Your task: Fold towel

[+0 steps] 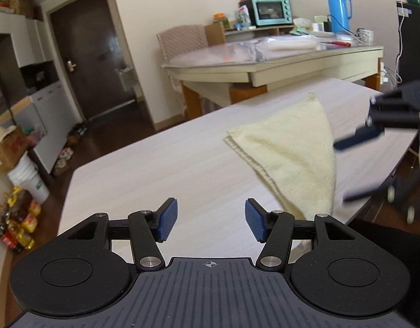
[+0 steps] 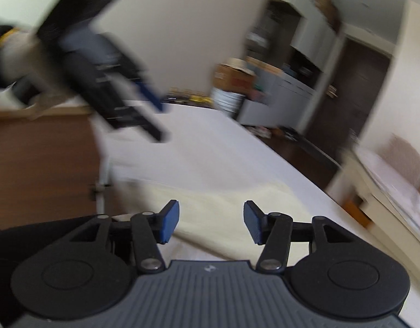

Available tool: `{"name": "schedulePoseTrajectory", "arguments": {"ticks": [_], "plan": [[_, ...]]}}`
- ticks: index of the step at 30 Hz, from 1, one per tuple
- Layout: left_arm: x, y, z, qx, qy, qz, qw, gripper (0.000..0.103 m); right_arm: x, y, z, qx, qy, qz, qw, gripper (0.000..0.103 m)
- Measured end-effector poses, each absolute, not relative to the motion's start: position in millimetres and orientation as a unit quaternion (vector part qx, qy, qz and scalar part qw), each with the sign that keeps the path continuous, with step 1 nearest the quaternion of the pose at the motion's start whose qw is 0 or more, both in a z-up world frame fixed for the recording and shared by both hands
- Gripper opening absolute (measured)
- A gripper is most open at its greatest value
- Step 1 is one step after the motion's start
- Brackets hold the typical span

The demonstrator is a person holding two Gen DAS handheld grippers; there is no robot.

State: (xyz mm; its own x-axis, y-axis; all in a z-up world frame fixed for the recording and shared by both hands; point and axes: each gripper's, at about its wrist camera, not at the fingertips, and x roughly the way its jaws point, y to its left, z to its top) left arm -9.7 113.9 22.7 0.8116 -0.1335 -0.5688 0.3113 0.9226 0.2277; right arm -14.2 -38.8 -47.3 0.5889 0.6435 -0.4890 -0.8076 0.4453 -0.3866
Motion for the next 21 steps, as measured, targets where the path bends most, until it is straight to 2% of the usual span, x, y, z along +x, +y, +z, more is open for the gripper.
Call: {"name": "schedulePoseTrajectory", "arguments": {"ticks": [4,7,13,15,18,21], "plan": [[-19,119,26,0.151,0.276,-0.122,0.941,0.064,-20,-8,-62,-0.332,0.14,0.432,0.827,0.054],[-24,124,26,0.145,0.271,-0.122,0.944,0.065,-22,5,-68,-0.352,0.142,0.432,0.818,0.048],[-28,128,23,0.133,0.268,-0.119,0.947,0.066,-29,10,-72,-0.377,0.151,0.443,0.799,0.027],[-29,128,22,0.132,0.268,-0.121,0.947,0.066,-38,6,-74,-0.385,0.138,0.446,0.796,0.013],[-29,121,22,0.138,0.267,-0.136,0.944,0.066,-42,-10,-67,-0.366,0.152,0.471,0.788,0.008],[-23,111,23,0.152,0.263,-0.154,0.94,0.069,-46,-33,-50,-0.324,0.178,0.506,0.779,0.008]]}}
